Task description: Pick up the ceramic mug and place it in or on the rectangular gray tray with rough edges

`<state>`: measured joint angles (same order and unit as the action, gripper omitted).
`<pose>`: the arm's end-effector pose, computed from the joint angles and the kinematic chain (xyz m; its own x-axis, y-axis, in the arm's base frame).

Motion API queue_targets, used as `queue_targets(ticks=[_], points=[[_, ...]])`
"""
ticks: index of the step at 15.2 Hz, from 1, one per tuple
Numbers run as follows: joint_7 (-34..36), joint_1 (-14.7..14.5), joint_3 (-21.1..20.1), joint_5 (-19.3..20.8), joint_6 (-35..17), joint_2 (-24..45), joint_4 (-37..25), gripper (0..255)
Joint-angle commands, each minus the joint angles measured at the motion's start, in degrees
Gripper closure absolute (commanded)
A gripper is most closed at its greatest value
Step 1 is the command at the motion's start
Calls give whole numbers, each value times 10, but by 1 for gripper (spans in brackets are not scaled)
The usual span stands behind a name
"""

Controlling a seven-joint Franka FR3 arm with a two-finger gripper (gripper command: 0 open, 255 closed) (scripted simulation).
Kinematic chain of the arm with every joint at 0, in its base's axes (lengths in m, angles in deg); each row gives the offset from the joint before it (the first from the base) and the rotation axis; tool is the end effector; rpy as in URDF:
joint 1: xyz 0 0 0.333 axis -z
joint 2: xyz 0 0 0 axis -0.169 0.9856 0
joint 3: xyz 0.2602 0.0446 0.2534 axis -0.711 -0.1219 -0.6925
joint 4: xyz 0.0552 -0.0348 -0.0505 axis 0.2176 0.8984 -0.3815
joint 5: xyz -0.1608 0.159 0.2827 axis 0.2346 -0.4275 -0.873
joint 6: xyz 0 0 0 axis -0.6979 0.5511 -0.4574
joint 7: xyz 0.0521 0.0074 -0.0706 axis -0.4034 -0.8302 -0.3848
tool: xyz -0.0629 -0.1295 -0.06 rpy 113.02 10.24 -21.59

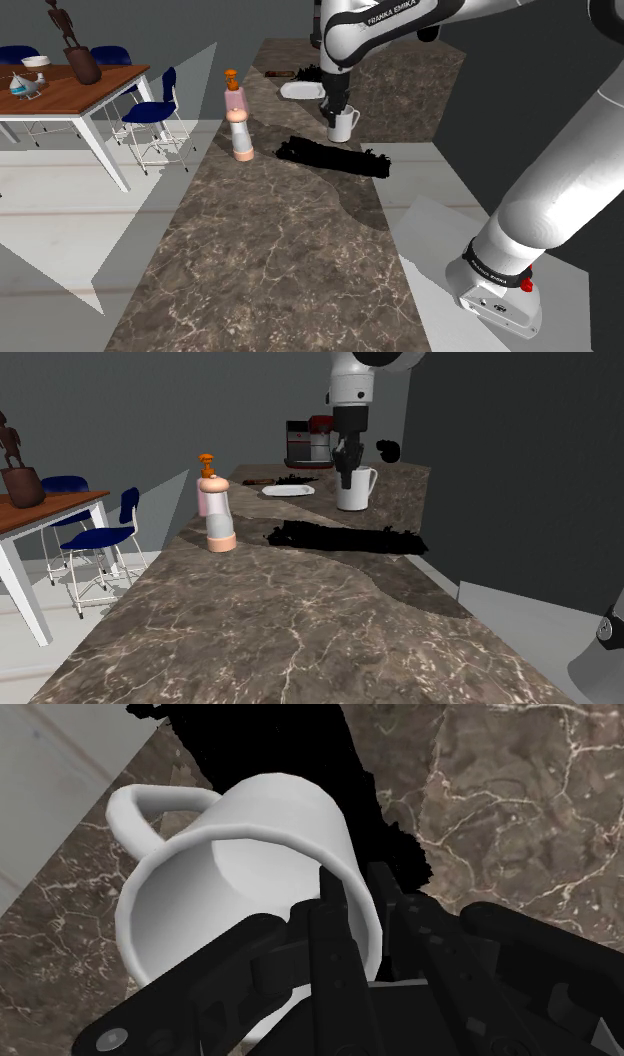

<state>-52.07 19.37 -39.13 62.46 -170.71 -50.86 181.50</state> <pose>0.4958 -0.0262 0.4689 0.9992 0.0365 0.0153 0.0354 -0.9971 0.0680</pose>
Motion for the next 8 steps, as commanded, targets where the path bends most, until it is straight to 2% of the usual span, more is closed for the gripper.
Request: queue_targets(ticks=[1, 8], points=[[1, 0, 0, 1, -16, 3, 12, 255], [8, 1, 0, 7, -73, 26, 47, 255]])
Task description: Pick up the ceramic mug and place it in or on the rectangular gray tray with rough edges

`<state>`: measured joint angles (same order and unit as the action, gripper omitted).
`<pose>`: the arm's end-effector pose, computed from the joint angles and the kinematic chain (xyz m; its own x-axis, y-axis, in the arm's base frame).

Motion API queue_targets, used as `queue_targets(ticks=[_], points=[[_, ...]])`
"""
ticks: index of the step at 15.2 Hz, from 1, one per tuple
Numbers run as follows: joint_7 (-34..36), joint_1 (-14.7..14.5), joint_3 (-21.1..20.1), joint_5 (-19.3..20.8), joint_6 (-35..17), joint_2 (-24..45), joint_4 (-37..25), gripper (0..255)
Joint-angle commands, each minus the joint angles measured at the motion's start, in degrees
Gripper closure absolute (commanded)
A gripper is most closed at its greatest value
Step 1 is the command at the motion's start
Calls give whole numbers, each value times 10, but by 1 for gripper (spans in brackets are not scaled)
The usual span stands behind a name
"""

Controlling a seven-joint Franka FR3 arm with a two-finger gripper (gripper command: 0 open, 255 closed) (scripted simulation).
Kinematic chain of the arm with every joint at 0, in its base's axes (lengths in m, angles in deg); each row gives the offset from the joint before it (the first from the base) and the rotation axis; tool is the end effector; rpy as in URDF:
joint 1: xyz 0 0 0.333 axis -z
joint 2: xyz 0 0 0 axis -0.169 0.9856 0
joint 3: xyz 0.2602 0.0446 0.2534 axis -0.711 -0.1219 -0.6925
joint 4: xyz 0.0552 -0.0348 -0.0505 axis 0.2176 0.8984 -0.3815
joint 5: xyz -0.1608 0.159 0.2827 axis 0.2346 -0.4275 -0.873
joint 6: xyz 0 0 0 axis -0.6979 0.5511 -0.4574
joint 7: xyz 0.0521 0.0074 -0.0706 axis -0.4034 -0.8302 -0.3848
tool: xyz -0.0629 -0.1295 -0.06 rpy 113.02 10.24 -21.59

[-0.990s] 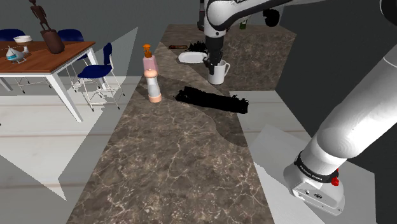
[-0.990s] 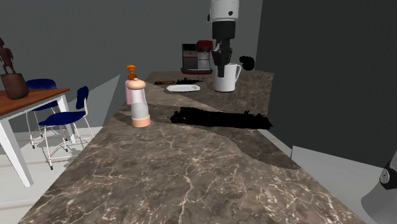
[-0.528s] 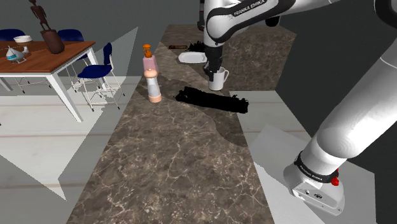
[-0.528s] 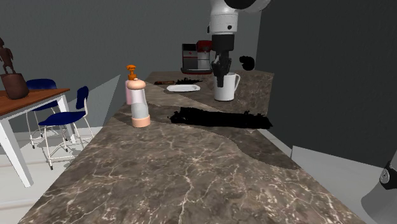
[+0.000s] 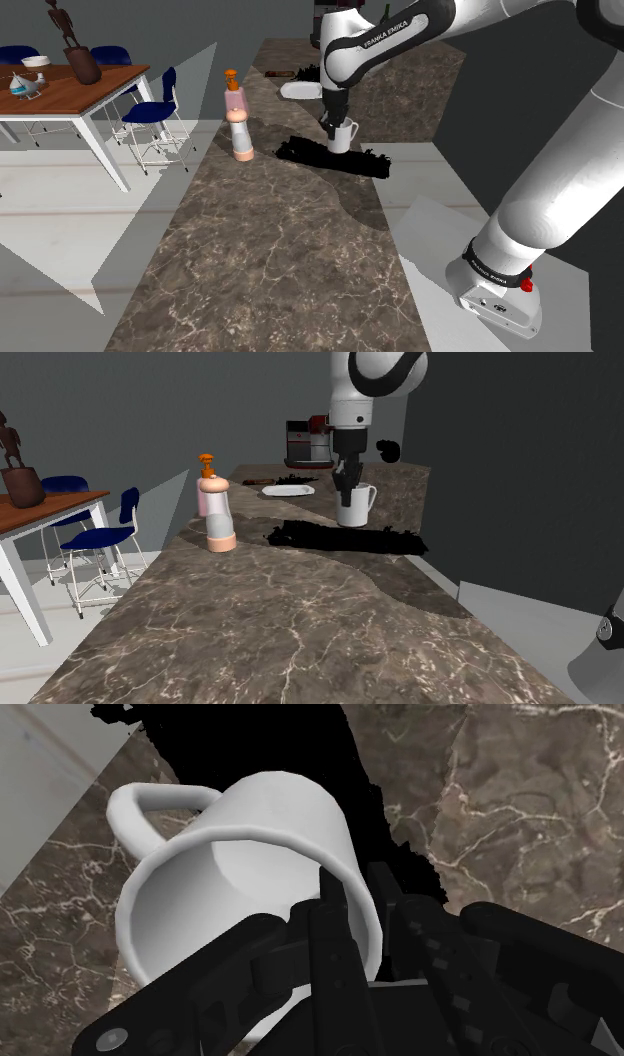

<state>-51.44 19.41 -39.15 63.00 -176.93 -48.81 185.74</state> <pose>0.4978 -0.0268 0.4287 0.9992 0.0365 0.0147 0.0354 -0.9971 0.0679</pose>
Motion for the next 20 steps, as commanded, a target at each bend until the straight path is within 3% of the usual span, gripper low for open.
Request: queue_targets(ticks=[1, 8, 9, 14, 18, 20], points=[[1, 0, 0, 1, -11, 5, 5, 255], [1, 0, 0, 1, -11, 5, 5, 255], [1, 0, 0, 1, -11, 5, 5, 0], [1, 0, 0, 1, -11, 5, 5, 0], [-4, -2, -1, -6, 61, -24, -38, 0], [-4, -2, -1, -6, 61, -24, -38, 0]])
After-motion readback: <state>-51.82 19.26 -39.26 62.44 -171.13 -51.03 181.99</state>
